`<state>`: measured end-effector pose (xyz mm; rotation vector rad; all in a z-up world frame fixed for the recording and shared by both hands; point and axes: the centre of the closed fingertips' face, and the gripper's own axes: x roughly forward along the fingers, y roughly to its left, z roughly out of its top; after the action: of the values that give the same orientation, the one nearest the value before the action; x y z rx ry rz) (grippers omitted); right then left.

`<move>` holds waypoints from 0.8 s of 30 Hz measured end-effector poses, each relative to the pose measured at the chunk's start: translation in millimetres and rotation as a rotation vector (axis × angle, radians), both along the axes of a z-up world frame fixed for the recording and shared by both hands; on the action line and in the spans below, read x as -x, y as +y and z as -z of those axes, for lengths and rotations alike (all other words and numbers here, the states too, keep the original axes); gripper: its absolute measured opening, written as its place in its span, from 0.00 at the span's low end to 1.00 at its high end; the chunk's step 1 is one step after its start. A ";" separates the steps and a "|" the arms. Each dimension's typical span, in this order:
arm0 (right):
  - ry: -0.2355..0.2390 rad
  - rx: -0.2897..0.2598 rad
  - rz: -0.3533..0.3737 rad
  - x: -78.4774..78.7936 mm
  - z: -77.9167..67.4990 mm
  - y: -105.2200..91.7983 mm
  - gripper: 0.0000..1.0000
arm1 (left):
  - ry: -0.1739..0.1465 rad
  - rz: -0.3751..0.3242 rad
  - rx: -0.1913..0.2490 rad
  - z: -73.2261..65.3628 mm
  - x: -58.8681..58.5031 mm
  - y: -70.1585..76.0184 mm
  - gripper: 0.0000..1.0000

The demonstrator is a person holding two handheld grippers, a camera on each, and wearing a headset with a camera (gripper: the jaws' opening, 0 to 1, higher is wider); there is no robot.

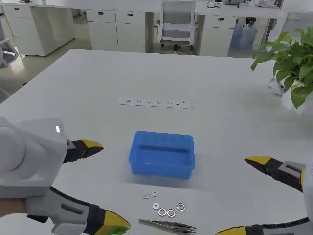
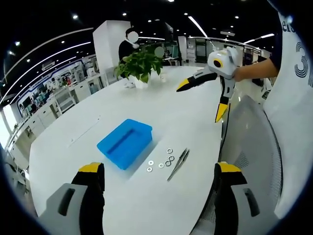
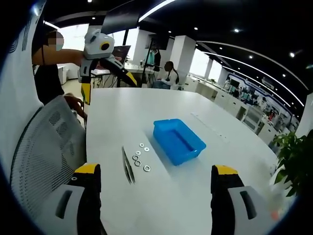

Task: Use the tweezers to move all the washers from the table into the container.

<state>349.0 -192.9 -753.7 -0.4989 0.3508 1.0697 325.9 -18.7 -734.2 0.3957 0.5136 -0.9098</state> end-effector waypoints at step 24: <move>0.033 0.039 -0.009 -7.4 12.9 -0.2 0.88 | 0.037 0.002 -0.012 23.4 -3.1 -5.4 0.97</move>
<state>356.5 -193.0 -766.6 -0.5183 0.3990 1.0826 328.9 -24.1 -757.7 0.3906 0.5533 -0.9176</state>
